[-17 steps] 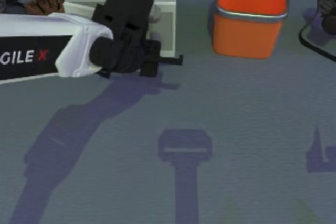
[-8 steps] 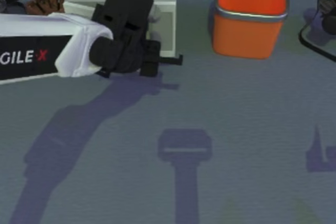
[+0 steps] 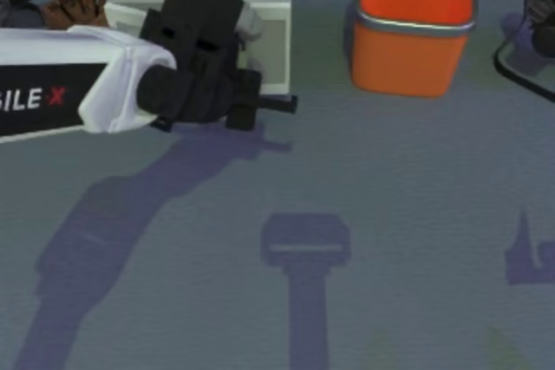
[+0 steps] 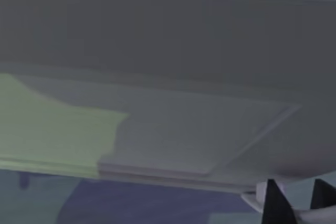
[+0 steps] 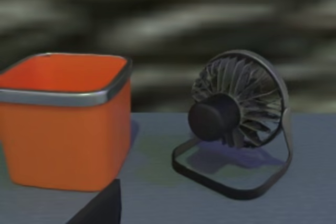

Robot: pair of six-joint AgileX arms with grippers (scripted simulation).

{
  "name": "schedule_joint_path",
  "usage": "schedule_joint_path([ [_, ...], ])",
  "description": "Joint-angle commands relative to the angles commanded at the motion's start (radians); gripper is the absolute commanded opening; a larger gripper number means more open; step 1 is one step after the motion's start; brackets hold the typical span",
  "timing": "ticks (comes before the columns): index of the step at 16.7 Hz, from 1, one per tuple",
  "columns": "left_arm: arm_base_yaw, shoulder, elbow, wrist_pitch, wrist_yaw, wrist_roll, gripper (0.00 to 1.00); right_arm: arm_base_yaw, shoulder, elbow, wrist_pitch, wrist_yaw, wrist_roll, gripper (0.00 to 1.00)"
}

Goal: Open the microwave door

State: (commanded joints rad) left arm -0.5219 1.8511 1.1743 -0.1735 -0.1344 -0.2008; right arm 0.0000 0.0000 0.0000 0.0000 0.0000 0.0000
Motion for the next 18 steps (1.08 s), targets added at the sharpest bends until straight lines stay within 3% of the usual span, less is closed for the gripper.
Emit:
schedule_joint_path([
  [18,0.009,-0.008,-0.025,0.003,0.016,0.023,0.0,0.0,0.0,0.0,0.0,0.0,0.0,1.0],
])
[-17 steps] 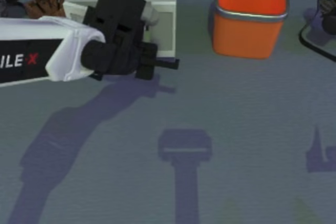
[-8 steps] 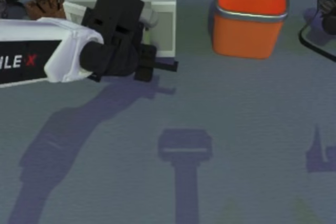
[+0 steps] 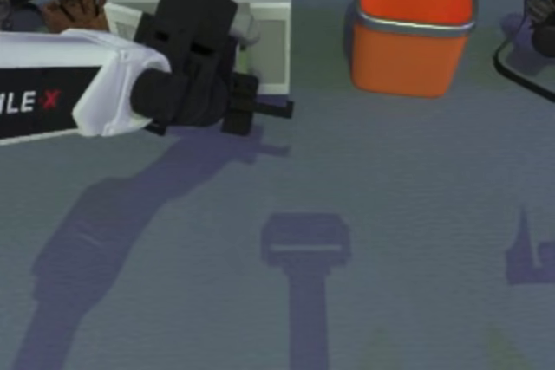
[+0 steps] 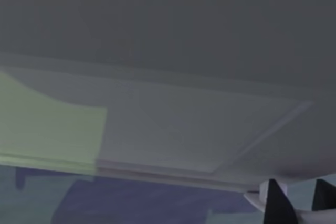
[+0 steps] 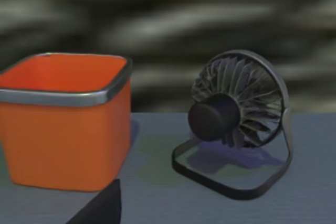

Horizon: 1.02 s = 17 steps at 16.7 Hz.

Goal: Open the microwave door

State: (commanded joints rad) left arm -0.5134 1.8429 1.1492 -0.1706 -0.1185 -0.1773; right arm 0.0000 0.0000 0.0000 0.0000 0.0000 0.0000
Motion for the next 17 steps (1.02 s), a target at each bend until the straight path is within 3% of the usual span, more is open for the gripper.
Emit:
schedule_joint_path([
  [9,0.0,0.0,0.0,0.0,0.0,0.0,0.0,0.0,0.0,0.0,0.0,0.0,0.0,1.0],
  [17,0.024,-0.041,-0.052,0.019,0.06,0.071,0.0,0.0,0.0,0.0,0.0,0.0,0.0,1.0],
])
